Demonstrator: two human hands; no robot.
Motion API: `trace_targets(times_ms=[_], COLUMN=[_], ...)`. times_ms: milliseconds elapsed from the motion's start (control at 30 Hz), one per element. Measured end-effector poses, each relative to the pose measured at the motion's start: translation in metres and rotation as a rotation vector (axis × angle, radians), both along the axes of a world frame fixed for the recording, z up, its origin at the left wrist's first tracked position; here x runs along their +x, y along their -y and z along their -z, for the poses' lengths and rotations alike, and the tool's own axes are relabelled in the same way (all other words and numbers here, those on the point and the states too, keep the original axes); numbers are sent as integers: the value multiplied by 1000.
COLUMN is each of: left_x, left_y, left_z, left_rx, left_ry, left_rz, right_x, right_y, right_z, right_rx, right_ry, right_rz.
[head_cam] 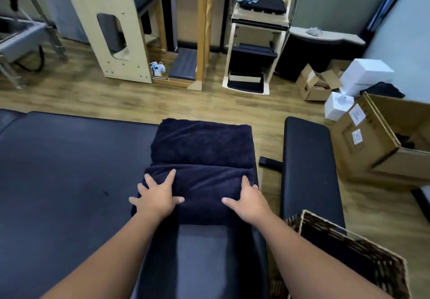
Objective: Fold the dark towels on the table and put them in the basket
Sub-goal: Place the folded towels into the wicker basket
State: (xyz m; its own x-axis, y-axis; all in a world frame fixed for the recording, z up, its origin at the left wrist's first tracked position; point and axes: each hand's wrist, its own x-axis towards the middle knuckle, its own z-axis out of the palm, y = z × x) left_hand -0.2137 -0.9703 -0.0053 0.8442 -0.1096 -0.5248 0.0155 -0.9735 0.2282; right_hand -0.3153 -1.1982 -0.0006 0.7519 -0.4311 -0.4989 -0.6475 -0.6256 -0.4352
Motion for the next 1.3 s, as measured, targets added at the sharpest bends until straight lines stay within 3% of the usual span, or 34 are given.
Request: trace_targets(times_ms=[200,467,667,833,1100,1300], left_x=[17,-6,-63,-134,-290,-329], left_y=[2,-4,17,81,230,274], left_z=[8,17,16,10,34,81], left_rx=[-27,-134,-305,-536,-394,-185], left_ry=[-26,60,-30,-135,-203,-270], left_rz=[-71,-132,-123,-105,269,410], right_x=[6,-9,-88,-194,-397,-428], right_y=[-4,-1,22,79,170,189], right_z=[22,12,7,9,38,83], right_rx=[-12,-133,-96,-140,-154,-155], right_ry=[-5,-31,-4,8,-136,-285], right_rz=[112,24,83,171,452,389])
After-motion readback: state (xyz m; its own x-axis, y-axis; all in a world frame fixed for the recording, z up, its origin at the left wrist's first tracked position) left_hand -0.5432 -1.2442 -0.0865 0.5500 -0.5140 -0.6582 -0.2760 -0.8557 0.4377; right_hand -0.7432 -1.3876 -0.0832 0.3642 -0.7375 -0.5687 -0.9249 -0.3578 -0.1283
